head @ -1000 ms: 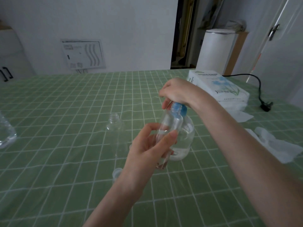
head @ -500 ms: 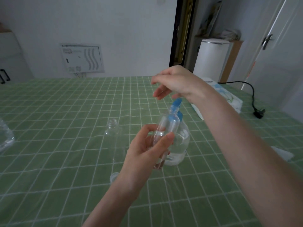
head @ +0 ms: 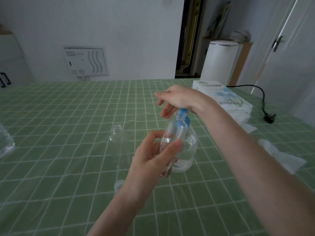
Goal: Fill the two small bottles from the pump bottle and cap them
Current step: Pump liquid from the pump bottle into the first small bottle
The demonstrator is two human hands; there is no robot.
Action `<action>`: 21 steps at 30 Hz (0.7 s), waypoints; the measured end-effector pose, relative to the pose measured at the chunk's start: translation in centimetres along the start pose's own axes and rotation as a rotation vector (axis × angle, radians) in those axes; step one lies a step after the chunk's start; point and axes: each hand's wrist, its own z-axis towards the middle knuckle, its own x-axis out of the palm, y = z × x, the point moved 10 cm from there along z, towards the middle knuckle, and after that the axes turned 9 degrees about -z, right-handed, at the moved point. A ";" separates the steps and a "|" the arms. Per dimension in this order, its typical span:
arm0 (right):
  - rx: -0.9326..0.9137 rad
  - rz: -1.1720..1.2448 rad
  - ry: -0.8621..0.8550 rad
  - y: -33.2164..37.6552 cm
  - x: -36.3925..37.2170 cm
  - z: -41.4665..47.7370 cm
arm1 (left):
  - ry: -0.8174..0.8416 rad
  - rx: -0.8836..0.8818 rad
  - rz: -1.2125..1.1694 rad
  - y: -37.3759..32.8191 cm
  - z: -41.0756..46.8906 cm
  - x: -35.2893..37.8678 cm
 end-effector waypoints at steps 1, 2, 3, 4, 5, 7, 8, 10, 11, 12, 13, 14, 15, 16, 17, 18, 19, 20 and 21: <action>-0.008 -0.001 -0.008 0.1 0.0 0.0 | 0.002 -0.003 0.001 0.0 0.0 0.0; -0.015 -0.006 -0.014 0.1 0.0 0.1 | 0.002 -0.007 0.000 0.1 0.0 0.0; -0.020 -0.010 -0.013 0.1 0.1 0.1 | 0.000 -0.013 0.000 0.2 -0.1 -0.1; -0.018 -0.014 -0.005 0.0 0.3 0.1 | -0.004 -0.018 0.001 0.3 -0.1 -0.2; -0.013 -0.018 0.007 -0.1 0.6 0.2 | -0.008 -0.023 0.002 0.4 -0.1 -0.2; -0.008 -0.035 0.021 -0.3 1.0 0.3 | -0.012 -0.028 0.001 0.5 -0.2 -0.3; -0.007 -0.047 0.017 -0.3 1.1 0.4 | -0.013 -0.027 0.003 0.6 -0.2 -0.3; -0.008 -0.045 0.002 -0.4 1.0 0.4 | -0.019 -0.025 0.011 0.6 -0.2 -0.5; -0.010 -0.029 -0.006 -0.3 0.9 0.4 | -0.021 -0.026 0.012 0.6 -0.1 -0.6; -0.015 -0.011 -0.016 -0.3 0.8 0.3 | -0.020 -0.025 0.011 0.6 -0.1 -0.6; -0.020 0.005 -0.025 -0.2 0.6 0.2 | -0.016 -0.023 0.010 0.6 -0.1 -0.5; -0.025 0.014 -0.037 -0.2 0.3 0.1 | -0.009 -0.019 0.010 0.5 -0.1 -0.4; -0.032 0.018 -0.051 0.0 -0.1 0.0 | -0.003 -0.013 0.012 0.4 0.0 -0.2; -0.039 0.021 -0.067 0.1 -0.5 0.0 | -0.002 -0.008 0.016 0.3 0.0 -0.2; -0.040 0.023 -0.078 0.2 -0.8 0.0 | -0.006 -0.006 0.018 0.2 0.1 -0.3; -0.035 0.020 -0.081 0.3 -0.9 0.0 | -0.010 -0.006 0.016 0.2 0.1 -0.3; -0.029 0.011 -0.076 0.2 -0.9 0.0 | -0.011 -0.006 0.013 0.2 0.1 -0.3; -0.022 -0.002 -0.066 0.2 -0.7 0.1 | -0.010 -0.008 0.009 0.2 0.1 -0.3; -0.016 -0.015 -0.057 0.1 -0.6 0.1 | -0.010 -0.008 0.006 0.2 0.1 -0.3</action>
